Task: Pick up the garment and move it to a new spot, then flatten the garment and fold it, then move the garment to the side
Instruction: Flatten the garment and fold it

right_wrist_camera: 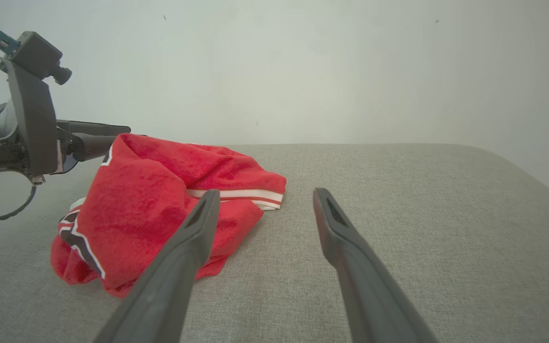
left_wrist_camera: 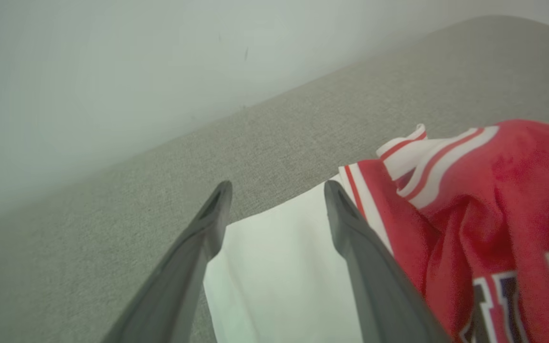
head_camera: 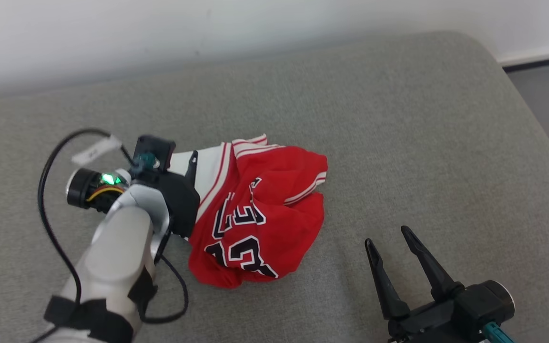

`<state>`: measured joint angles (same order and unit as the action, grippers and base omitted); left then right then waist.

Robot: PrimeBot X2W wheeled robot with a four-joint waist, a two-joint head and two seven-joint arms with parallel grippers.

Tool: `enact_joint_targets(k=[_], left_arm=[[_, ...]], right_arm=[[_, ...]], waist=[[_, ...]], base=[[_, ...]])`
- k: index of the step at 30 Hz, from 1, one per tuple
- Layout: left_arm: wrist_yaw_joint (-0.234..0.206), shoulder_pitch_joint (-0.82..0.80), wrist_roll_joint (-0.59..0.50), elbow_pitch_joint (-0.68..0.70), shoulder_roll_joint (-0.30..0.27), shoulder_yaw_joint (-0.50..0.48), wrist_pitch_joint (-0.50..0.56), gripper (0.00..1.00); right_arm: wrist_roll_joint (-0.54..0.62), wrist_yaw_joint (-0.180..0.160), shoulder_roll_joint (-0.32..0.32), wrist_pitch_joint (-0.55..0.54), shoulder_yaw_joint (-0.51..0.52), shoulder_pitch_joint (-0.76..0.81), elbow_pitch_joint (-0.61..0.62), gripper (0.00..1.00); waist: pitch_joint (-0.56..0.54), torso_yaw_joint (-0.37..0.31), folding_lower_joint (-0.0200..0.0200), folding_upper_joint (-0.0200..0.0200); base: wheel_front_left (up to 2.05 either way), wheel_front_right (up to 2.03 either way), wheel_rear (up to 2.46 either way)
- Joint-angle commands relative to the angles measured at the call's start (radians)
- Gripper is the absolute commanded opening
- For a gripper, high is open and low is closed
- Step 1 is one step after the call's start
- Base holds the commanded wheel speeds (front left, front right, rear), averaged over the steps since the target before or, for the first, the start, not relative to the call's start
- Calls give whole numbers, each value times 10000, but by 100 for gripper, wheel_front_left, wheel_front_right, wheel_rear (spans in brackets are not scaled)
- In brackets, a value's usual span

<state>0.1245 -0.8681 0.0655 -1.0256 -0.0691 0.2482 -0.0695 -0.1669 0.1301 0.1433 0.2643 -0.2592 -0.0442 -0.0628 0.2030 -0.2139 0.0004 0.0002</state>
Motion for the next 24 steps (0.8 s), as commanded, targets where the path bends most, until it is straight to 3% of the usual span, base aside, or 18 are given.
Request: enact_joint_targets(k=[1,5,21,22,23,24], left_arm=[[40,-433,109,-383,3,35,344,100],[50,-1262,73,-1253,68,237,1025,100],[81,-1710,794,-2304,219,1402,1080,100],[83,-1704,811,-2339,227,1500,1117,38],[83,-1674,838,-2376,226,1606,1163,0],[83,-1637,877,-2408,224,1678,1222,0]], right_arm=[[41,13,-89,9,69,-128,56,100],[103,13,-191,8,-32,-207,99,100],[103,13,-311,8,-35,-301,179,100],[104,13,-324,8,-30,-293,180,100],[112,13,-342,8,-21,-285,177,100],[116,13,-357,8,-3,-268,180,100]], waist=[[741,-464,-4,-2],[1092,-589,-4,-2],[1458,-1075,-4,-2],[1449,-1093,-4,-2],[1421,-1110,-4,-2],[1384,-1119,-4,-2]], base=[[0,0,0],[0,0,0],[0,0,0],[0,0,0],[0,0,0],[0,0,0]])
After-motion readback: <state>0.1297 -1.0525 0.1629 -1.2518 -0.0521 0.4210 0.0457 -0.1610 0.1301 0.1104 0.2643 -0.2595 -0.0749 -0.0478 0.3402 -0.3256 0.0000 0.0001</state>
